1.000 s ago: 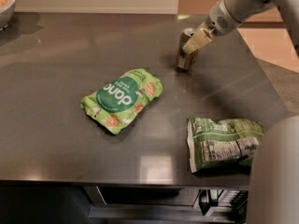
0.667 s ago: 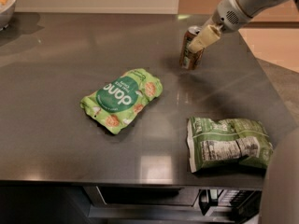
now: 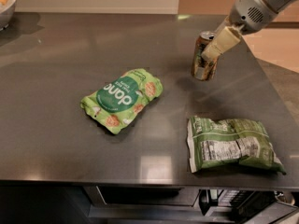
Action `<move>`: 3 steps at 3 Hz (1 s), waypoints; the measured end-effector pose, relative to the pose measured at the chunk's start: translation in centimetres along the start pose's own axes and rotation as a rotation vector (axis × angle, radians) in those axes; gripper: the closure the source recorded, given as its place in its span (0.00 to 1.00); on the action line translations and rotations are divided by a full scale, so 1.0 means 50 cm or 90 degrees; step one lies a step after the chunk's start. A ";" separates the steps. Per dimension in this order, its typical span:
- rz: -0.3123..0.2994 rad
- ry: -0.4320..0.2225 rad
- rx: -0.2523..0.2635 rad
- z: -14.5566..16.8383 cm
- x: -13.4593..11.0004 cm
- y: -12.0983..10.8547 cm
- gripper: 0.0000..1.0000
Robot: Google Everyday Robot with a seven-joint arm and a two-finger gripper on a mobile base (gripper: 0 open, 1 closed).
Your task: Move orange can near green jalapeno chip bag
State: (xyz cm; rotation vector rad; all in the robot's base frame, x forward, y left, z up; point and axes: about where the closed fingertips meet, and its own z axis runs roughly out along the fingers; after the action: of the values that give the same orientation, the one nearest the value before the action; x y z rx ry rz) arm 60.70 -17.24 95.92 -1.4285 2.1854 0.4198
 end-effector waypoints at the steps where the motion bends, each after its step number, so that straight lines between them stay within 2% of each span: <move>1: 0.001 0.006 -0.008 -0.007 0.036 0.052 1.00; 3: 0.017 0.004 -0.011 0.021 0.119 0.118 1.00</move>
Offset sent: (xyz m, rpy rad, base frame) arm -0.0874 -0.0192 -0.0521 0.0158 0.0400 -0.0131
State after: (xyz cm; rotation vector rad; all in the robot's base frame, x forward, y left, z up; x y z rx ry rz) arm 53.60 -18.84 91.67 -1.4123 2.2131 0.4447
